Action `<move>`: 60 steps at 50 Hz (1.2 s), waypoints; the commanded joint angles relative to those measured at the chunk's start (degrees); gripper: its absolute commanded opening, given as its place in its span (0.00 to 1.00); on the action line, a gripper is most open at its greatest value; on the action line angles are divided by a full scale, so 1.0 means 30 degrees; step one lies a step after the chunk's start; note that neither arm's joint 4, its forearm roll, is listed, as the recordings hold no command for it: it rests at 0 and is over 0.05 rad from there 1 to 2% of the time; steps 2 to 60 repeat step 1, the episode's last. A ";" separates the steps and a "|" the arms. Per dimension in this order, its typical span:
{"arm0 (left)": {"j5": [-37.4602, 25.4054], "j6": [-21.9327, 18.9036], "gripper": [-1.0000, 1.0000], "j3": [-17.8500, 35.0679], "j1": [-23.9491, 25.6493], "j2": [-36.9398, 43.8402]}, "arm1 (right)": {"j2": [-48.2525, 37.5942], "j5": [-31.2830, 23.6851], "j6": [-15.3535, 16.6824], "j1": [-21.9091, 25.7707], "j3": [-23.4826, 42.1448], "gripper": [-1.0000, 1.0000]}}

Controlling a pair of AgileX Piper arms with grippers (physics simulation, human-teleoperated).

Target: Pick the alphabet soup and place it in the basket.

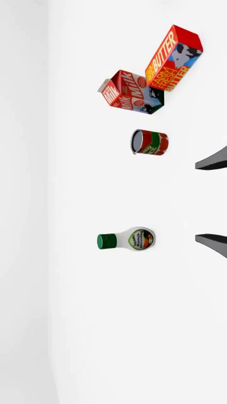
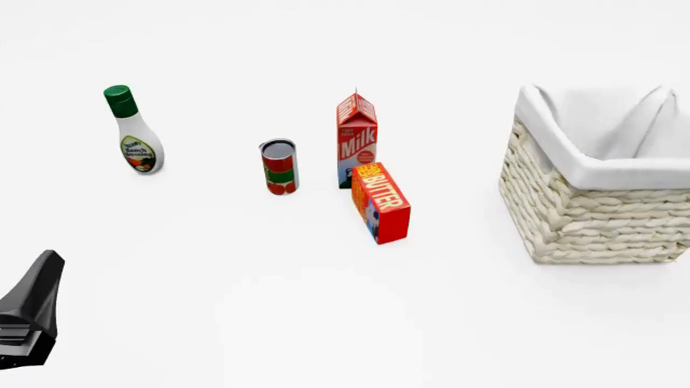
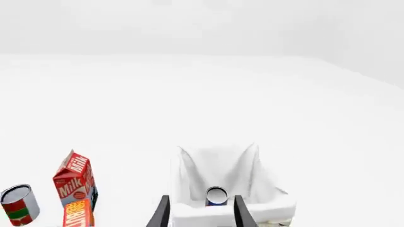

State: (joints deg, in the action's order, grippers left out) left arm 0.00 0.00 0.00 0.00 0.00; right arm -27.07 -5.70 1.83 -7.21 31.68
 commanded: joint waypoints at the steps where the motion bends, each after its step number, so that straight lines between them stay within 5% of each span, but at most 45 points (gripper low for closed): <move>1: 0.0000 0.0000 1.00 0.0000 0.0000 0.0000 | 0.9022 0.3441 -0.5836 0.0124 -0.8278 1.00; 60: 0.0000 0.0000 1.00 0.0000 0.0000 0.0000 | 0.9022 0.3441 -0.5836 0.0124 -0.8278 1.00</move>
